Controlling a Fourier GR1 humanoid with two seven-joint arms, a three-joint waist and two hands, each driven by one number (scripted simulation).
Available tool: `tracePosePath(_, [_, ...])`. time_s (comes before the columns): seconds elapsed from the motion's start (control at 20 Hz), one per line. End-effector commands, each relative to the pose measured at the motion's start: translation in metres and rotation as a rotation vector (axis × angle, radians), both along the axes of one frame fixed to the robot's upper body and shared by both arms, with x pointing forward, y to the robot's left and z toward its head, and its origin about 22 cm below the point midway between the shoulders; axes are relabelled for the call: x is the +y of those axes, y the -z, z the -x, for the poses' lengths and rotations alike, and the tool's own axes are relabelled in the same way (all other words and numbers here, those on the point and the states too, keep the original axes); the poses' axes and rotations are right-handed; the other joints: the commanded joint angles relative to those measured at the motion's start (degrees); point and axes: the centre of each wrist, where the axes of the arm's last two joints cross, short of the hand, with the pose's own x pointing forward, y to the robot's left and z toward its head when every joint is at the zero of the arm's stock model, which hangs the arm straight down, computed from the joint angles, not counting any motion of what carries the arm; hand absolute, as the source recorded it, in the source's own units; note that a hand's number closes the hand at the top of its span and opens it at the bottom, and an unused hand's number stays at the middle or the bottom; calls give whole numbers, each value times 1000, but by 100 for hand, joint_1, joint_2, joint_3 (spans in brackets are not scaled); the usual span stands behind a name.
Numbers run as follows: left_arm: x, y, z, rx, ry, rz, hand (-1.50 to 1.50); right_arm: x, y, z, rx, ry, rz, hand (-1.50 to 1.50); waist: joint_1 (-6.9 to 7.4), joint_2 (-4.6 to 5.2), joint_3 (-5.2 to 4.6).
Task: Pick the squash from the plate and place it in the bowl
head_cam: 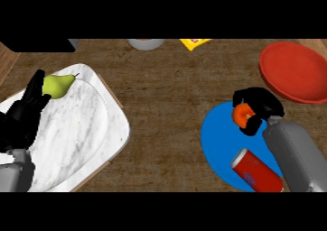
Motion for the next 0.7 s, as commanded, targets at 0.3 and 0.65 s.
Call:
tracePosePath(0.3, [3,6,7,-6,-30,-13,0,18,-96,-2,-404,36,-17,150,-153,-59,2])
tracePosePath(0.65, [-1,12,13,4,-17,2,0,-8,-152,23,-591,183,-221,150,-111,-36,7])
